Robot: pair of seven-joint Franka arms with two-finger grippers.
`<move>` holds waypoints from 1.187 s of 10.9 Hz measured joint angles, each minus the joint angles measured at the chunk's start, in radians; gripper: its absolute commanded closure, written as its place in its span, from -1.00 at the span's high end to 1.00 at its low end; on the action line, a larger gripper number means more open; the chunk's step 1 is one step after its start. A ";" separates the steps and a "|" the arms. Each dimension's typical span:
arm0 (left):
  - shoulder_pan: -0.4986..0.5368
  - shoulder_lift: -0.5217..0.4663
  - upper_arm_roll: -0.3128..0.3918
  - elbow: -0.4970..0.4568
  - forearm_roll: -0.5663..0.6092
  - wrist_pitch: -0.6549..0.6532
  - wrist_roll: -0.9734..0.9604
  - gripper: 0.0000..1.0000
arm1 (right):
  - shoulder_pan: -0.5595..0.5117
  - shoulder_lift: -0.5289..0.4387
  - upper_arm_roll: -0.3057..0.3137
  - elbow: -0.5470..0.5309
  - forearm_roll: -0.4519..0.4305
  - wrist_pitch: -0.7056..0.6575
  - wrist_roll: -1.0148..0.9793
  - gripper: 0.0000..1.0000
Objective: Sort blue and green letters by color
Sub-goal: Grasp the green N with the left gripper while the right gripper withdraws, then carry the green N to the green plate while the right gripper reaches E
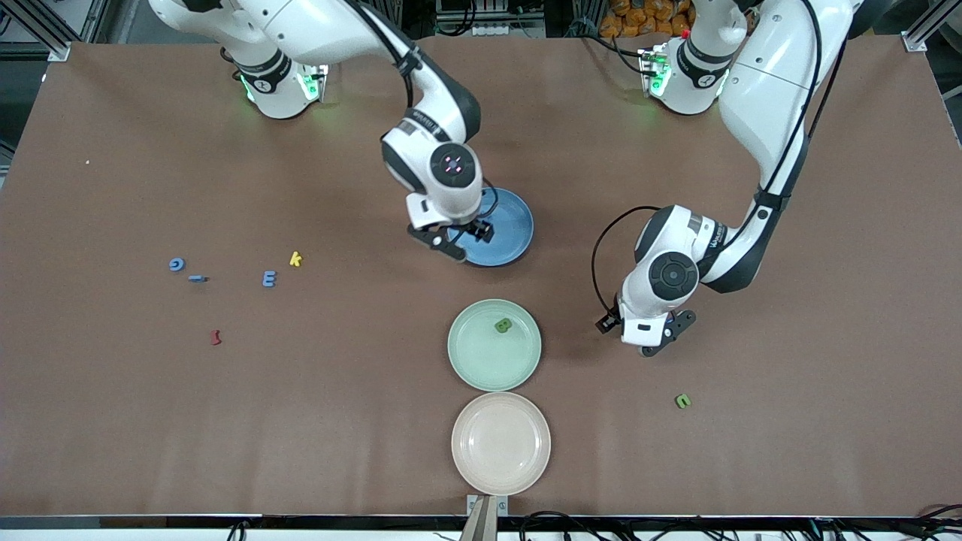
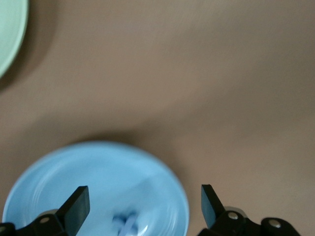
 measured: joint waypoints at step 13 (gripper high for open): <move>0.031 -0.038 -0.005 -0.133 0.050 0.093 0.000 -0.63 | -0.576 -0.132 -0.030 -0.217 -0.158 0.092 -0.931 1.00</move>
